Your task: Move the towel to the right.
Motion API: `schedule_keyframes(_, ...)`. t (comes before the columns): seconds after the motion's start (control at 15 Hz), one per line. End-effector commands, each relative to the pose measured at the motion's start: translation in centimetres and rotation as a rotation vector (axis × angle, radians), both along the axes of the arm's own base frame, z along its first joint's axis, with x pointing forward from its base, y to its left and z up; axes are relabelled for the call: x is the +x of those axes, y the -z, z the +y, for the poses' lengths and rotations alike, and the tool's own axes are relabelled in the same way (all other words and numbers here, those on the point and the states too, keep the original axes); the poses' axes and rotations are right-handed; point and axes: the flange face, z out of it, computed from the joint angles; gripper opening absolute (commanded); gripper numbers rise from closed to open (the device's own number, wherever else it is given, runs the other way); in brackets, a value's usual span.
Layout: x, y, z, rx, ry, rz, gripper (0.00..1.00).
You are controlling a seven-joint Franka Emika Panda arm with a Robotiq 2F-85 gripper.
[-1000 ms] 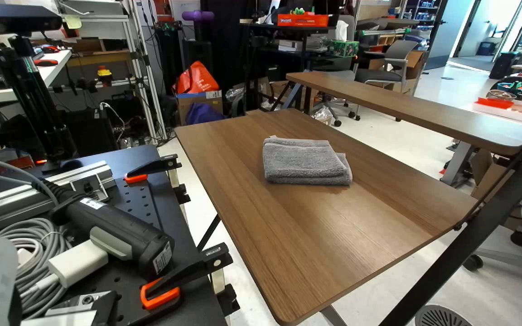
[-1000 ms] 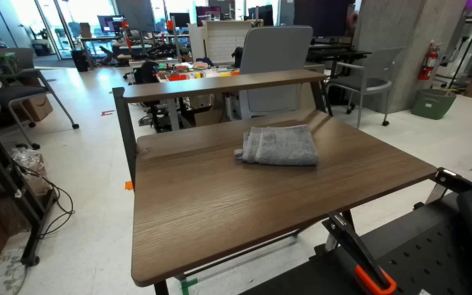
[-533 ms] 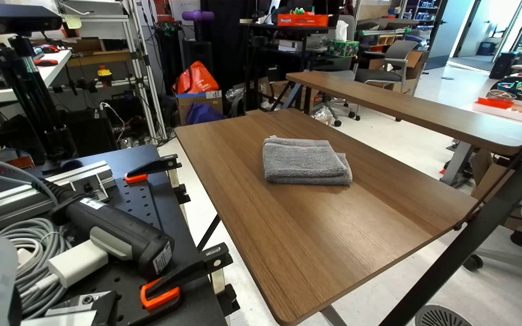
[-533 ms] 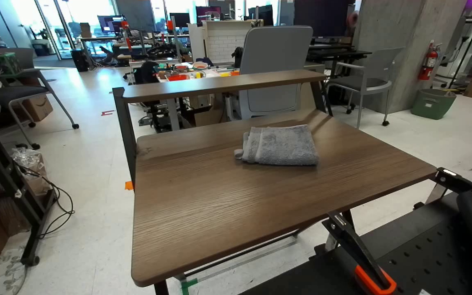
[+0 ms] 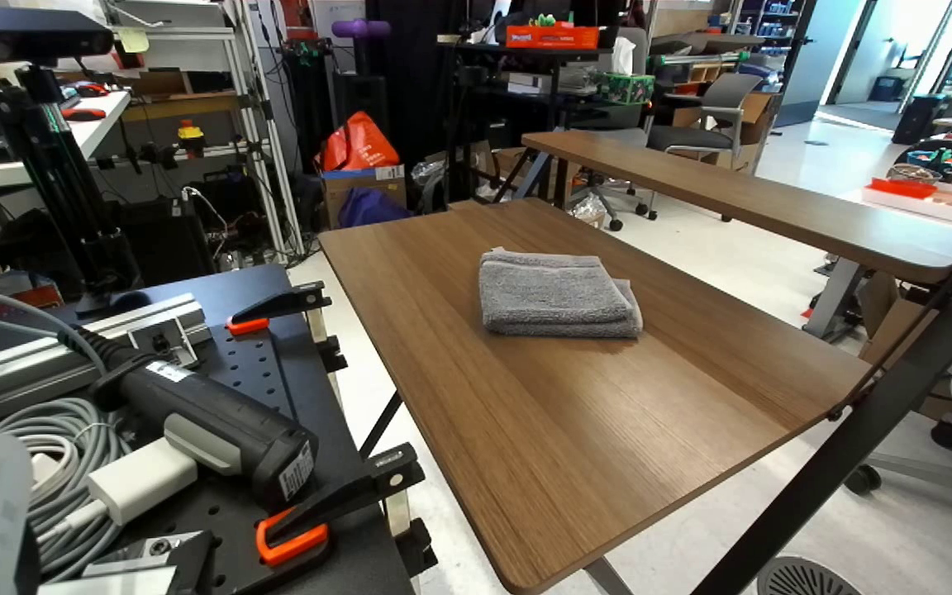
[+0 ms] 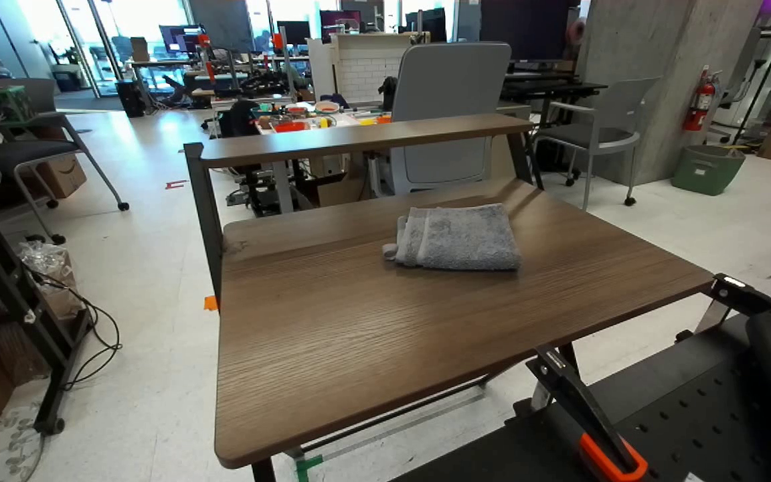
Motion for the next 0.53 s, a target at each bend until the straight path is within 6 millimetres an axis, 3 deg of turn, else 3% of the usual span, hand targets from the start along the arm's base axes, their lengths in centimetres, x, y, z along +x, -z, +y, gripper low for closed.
schedule_keyframes(0.0, 0.0, -0.1, 0.0, 0.0, 0.0, 0.001, 1.0)
schedule_keyframes(0.27, 2.6, 1.4, 1.3, 0.018, -0.01, -0.029, 1.0)
schedule_keyframes(0.47, 5.6, 4.0, 2.7, 0.018, -0.021, -0.049, 1.0)
